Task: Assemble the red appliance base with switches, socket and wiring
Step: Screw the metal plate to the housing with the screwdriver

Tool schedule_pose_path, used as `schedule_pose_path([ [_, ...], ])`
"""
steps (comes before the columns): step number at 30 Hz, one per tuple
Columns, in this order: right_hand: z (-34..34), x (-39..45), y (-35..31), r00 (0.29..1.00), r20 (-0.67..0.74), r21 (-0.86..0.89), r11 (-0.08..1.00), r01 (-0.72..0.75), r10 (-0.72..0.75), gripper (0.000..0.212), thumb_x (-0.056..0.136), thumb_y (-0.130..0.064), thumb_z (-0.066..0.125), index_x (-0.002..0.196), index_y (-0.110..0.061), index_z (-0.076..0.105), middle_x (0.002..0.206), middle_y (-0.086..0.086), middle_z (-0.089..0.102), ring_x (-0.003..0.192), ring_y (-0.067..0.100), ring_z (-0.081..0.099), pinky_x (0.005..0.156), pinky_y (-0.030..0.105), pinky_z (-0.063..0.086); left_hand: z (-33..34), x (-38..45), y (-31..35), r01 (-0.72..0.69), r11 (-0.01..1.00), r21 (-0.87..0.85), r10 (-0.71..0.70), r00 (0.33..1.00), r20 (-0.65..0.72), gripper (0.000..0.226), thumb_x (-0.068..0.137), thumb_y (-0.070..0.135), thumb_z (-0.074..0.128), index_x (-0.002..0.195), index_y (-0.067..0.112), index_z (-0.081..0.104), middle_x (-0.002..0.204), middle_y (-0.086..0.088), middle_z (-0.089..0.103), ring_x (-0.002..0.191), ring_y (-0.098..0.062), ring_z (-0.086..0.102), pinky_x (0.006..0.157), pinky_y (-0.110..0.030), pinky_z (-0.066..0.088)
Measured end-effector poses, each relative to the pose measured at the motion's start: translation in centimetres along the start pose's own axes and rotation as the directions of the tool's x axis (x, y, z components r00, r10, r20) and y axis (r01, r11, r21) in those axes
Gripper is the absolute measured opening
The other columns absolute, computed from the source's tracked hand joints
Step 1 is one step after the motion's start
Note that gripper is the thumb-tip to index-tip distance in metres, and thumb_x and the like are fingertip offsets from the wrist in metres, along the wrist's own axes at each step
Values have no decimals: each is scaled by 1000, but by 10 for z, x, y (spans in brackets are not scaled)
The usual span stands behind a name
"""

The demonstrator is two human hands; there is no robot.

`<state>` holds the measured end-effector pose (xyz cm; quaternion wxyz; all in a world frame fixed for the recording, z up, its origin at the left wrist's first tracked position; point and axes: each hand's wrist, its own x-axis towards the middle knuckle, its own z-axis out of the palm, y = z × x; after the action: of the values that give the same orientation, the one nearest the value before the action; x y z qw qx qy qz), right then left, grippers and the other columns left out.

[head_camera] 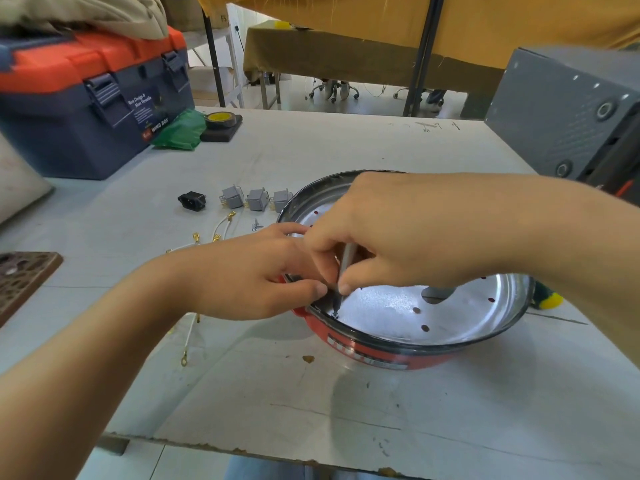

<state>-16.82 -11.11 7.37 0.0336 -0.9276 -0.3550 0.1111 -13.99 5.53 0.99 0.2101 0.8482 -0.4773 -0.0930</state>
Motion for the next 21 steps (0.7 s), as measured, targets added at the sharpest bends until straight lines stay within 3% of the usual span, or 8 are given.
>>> schedule_pose_path([
  [2, 0, 1, 0, 999, -34, -14, 1000, 19, -20, 15, 82, -28, 70, 69, -26, 63, 67, -11, 64, 68, 2, 59, 66, 27, 50, -1, 1, 1, 12, 1000, -8, -12, 1000, 23, 41, 89, 28, 38, 93, -1, 67, 94, -7, 67, 97, -8, 48, 86, 10, 12],
  [4, 0, 2, 1, 998, -54, -5, 1000, 13, -14, 14, 81, -30, 71, 70, -24, 66, 63, -10, 64, 66, 3, 59, 62, 23, 48, 0, 1, 2, 28, 1000, -12, -27, 998, 53, 44, 89, 30, 35, 97, -1, 66, 97, -5, 66, 95, -11, 52, 88, 8, 12],
  [8, 0, 6, 4, 999, -30, 88, 995, -42, 45, 18, 82, -31, 70, 70, -18, 68, 49, -4, 63, 49, 2, 57, 48, 13, 43, -1, -1, 4, 22, 999, 24, -23, 999, 46, 32, 90, 28, 39, 81, 11, 65, 89, 15, 61, 98, -4, 49, 90, 6, 12],
  [12, 2, 8, 9, 993, -12, 235, 966, -108, 113, 22, 86, -27, 66, 73, -9, 70, 34, -9, 52, 31, 0, 47, 35, 8, 32, -1, 2, 2, 7, 999, 31, -9, 996, 88, 24, 98, 20, 41, 90, 18, 64, 101, 17, 60, 108, -7, 51, 113, -20, 10],
  [15, 3, 8, 13, 994, -11, 251, 962, -104, 110, 23, 86, -29, 66, 73, -11, 68, 33, -12, 49, 36, -3, 48, 40, 7, 35, -2, 3, 1, 18, 999, 41, -21, 996, 88, 23, 98, 17, 43, 97, 20, 65, 103, 18, 60, 108, -8, 52, 116, -29, 10],
  [17, 2, 8, 15, 998, 1, 219, 973, -68, 70, 21, 85, -33, 66, 69, -20, 65, 37, -13, 52, 43, -5, 51, 47, 7, 38, 0, 2, 0, 4, 999, 40, -7, 997, 72, 26, 96, 22, 41, 92, 16, 65, 95, 19, 59, 103, -6, 52, 113, -22, 12],
  [21, 10, 5, 19, 996, -64, 84, 994, 70, -65, 15, 78, -31, 73, 68, -24, 64, 52, -14, 58, 65, -3, 55, 56, 18, 45, 1, 0, -1, 0, 1000, 10, 1, 1000, -21, 36, 89, 29, 39, 89, 8, 68, 95, 7, 64, 99, -5, 46, 89, 8, 8],
])
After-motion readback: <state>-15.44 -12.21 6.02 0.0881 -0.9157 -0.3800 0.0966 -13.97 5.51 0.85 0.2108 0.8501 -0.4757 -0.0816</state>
